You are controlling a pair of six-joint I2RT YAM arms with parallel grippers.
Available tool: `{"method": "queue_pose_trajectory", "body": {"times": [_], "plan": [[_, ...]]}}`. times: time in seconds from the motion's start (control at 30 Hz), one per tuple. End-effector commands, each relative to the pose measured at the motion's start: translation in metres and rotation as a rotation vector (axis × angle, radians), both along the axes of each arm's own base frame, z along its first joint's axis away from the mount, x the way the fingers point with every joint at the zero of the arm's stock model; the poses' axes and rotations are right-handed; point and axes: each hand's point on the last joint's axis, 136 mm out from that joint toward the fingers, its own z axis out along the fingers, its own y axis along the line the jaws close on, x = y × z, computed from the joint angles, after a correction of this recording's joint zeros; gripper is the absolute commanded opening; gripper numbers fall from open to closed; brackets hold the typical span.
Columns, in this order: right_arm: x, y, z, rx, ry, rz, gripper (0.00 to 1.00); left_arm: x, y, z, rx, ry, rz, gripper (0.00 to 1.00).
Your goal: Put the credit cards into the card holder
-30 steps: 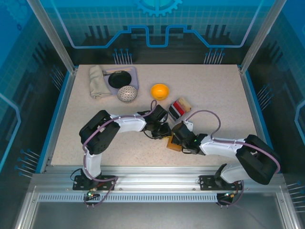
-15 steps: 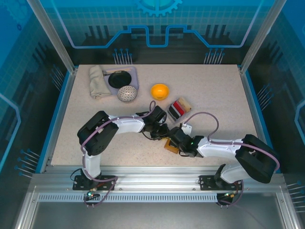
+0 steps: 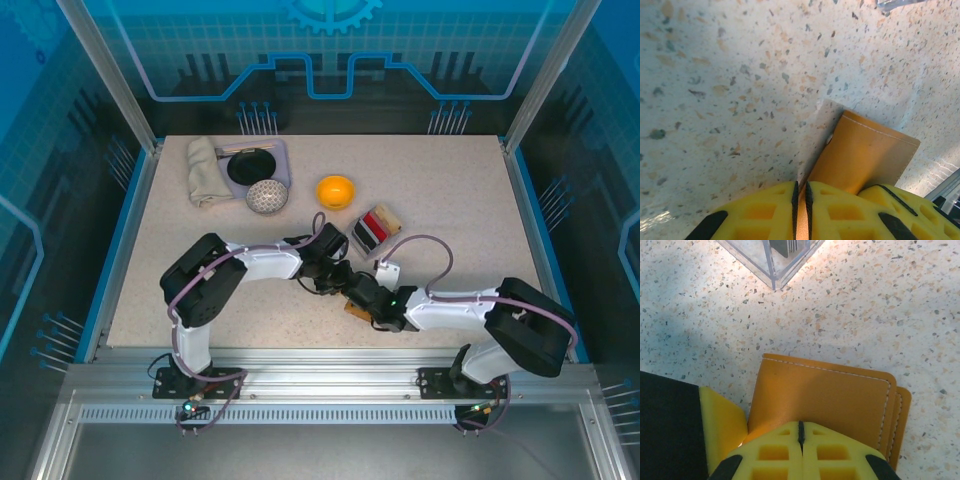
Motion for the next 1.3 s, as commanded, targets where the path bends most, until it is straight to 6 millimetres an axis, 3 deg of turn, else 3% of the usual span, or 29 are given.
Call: {"method": "queue_pose_trajectory", "body": {"times": [0.0, 0.27, 0.4, 0.57, 0.7, 0.83, 0.93, 1.0, 1.1, 1.17, 1.23, 1.27], "plan": [[-0.137, -0.097, -0.069, -0.385, 0.631, 0.085, 0.0, -0.012, 0.003, 0.004, -0.003, 0.023, -0.015, 0.16], [-0.125, -0.087, -0.066, -0.381, 0.615, 0.122, 0.0, -0.008, 0.005, 0.009, 0.009, 0.004, -0.02, 0.17], [-0.104, -0.068, -0.05, -0.346, 0.554, 0.187, 0.08, -0.004, 0.007, 0.014, 0.013, -0.014, -0.018, 0.18], [-0.055, -0.026, 0.0, -0.259, 0.382, 0.32, 0.27, 0.007, 0.016, 0.024, 0.033, -0.049, 0.004, 0.2], [-0.024, -0.014, 0.043, -0.195, 0.263, 0.354, 0.4, 0.019, 0.022, 0.036, 0.015, -0.081, 0.032, 0.24], [-0.006, -0.014, 0.078, -0.107, 0.172, 0.371, 0.52, 0.03, 0.034, 0.051, 0.014, -0.119, 0.063, 0.29], [0.006, -0.037, 0.099, -0.127, 0.116, 0.309, 0.58, 0.038, 0.05, 0.06, 0.037, -0.157, 0.087, 0.31], [0.02, -0.072, 0.109, -0.199, 0.09, 0.202, 0.62, 0.043, 0.069, 0.068, 0.085, -0.206, 0.109, 0.34], [0.05, -0.13, 0.127, -0.371, 0.003, 0.07, 0.72, 0.059, 0.115, 0.083, 0.195, -0.313, 0.173, 0.45], [0.075, -0.169, 0.135, -0.459, -0.058, -0.012, 0.78, 0.073, 0.166, 0.096, 0.353, -0.419, 0.24, 0.61], [0.101, -0.19, 0.134, -0.509, -0.125, -0.019, 0.8, 0.086, 0.215, 0.11, 0.475, -0.507, 0.314, 0.74], [0.117, -0.203, 0.13, -0.533, -0.179, -0.029, 0.82, 0.093, 0.242, 0.119, 0.553, -0.56, 0.359, 0.95]]}}
